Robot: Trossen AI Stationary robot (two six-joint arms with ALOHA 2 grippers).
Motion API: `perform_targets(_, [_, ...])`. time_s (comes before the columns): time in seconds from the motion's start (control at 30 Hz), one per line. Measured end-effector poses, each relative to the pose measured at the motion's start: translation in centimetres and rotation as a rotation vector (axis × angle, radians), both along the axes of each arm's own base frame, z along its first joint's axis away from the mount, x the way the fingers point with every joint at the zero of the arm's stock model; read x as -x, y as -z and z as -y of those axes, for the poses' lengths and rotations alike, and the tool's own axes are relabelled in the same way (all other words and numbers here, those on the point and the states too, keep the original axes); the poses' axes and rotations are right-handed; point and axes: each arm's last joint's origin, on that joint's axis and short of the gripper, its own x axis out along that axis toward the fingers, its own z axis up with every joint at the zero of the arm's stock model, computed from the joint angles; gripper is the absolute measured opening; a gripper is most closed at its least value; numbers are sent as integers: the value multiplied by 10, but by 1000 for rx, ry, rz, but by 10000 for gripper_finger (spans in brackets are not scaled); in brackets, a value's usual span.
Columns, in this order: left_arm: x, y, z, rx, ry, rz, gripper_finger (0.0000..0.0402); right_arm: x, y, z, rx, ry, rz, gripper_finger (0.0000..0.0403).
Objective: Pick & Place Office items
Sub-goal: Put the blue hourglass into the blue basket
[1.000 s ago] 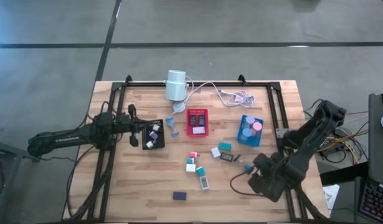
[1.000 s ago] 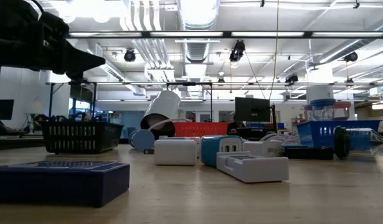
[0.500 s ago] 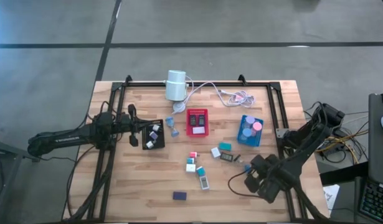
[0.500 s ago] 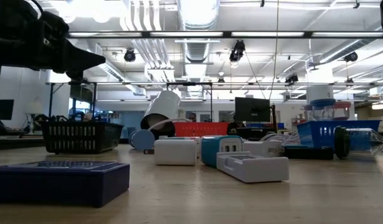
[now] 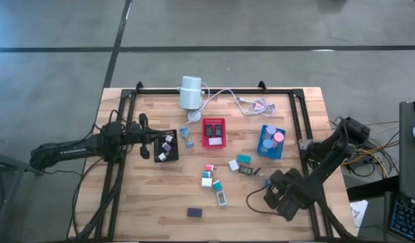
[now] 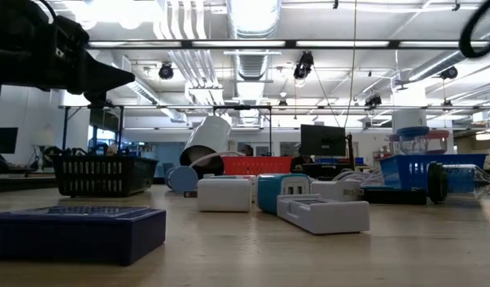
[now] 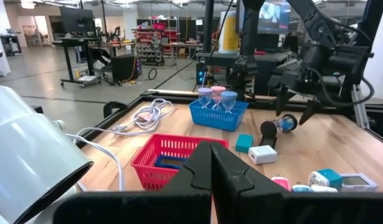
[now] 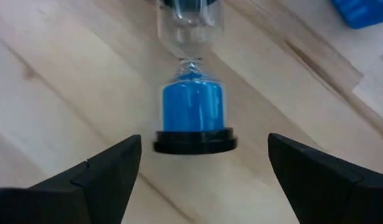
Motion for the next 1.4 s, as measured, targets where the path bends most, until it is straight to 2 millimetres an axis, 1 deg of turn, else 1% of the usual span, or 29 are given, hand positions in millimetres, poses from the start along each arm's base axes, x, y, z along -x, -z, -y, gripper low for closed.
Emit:
perform_targets(0.17, [0,0,0,-3,0,0,0,0,17,-6,68,-19,-31,341])
perform_targets(0.33, [0,0,0,1,1,0,0,-1,26,-16,122,-51,-11,337])
perform_targets(0.6, [0,0,0,4,1,0,0,-3,33,-21,189,-73,35,329])
perform_targets(0.83, [0,0,0,4,1,0,0,-3,35,-21,192,-70,41,324])
perform_targets(0.93, [0,0,0,5,1,0,0,-3,33,-21,177,-70,36,295])
perform_targets(1.1, [0,0,0,4,1,0,0,-2,29,-20,168,-98,18,201])
perform_targets(1.4, [0,0,0,4,0,0,0,-1,19,-19,167,-134,30,203])
